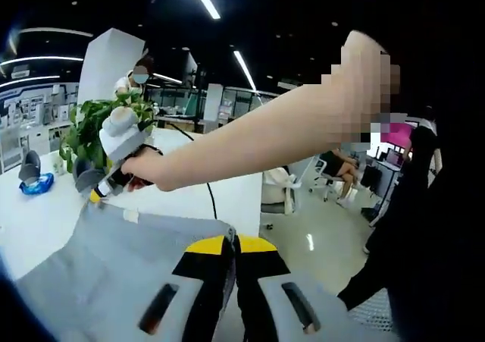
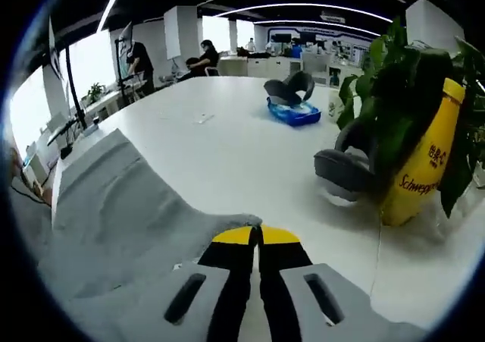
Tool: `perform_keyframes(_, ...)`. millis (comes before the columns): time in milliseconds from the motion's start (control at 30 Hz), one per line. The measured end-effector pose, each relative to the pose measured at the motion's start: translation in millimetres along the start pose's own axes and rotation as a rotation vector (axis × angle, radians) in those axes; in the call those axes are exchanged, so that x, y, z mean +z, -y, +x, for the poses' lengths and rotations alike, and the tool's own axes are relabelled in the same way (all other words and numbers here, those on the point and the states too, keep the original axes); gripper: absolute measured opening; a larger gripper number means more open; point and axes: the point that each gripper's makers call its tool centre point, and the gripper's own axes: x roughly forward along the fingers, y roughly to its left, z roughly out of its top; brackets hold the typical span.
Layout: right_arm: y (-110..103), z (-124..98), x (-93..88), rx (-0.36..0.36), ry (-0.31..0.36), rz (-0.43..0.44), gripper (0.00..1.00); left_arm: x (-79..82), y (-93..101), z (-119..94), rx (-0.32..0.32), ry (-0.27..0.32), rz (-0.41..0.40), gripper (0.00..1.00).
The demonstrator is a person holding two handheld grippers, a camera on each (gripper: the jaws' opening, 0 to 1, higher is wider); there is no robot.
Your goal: Fold the towel on the table until its edges align and the towel forms a compact rectangular stack.
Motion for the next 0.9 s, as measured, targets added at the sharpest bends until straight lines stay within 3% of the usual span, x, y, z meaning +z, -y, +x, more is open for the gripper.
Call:
perform_keyframes(67, -5.3, -4.1, 13.1, 0.039, 0.038, 0.054, 0.0, 4.8, 4.2, -1.6, 0.0, 0.002, 0.029, 0.04)
perform_keyframes(200, -10.2, -11.1, 32.3, 0.063, 0.053, 0.046, 0.0, 17.5, 4.2, -8.3, 0.014, 0.024, 0.036, 0.04)
perform_keyframes(367, -31.2, -24.1, 78.7, 0.114, 0.212, 0.143, 0.0, 35.3, -1.5, -41.7, 0.085, 0.029, 0.089, 0.04)
perform_keyframes(467, -42.2, -33.3, 93.4, 0.126, 0.266, 0.174, 0.0, 46.2, -0.1, -58.2, 0.106, 0.053, 0.105, 0.04)
perform_keyframes(633, -47.7, -37.8, 104.4, 0.13, 0.288, 0.198, 0.0, 57.1, -1.6, -75.2, 0.162, 0.09, 0.132, 0.04)
perform_keyframes(800, -59.9, -41.0, 111.4, 0.131, 0.286, 0.207, 0.0, 63.2, -4.9, -102.7, 0.241, 0.161, 0.077, 0.04)
perform_keyframes(900, -66.6, -42.4, 113.9, 0.139, 0.279, 0.219, 0.0, 62.3, -3.8, -113.5, 0.27, 0.172, 0.074, 0.04)
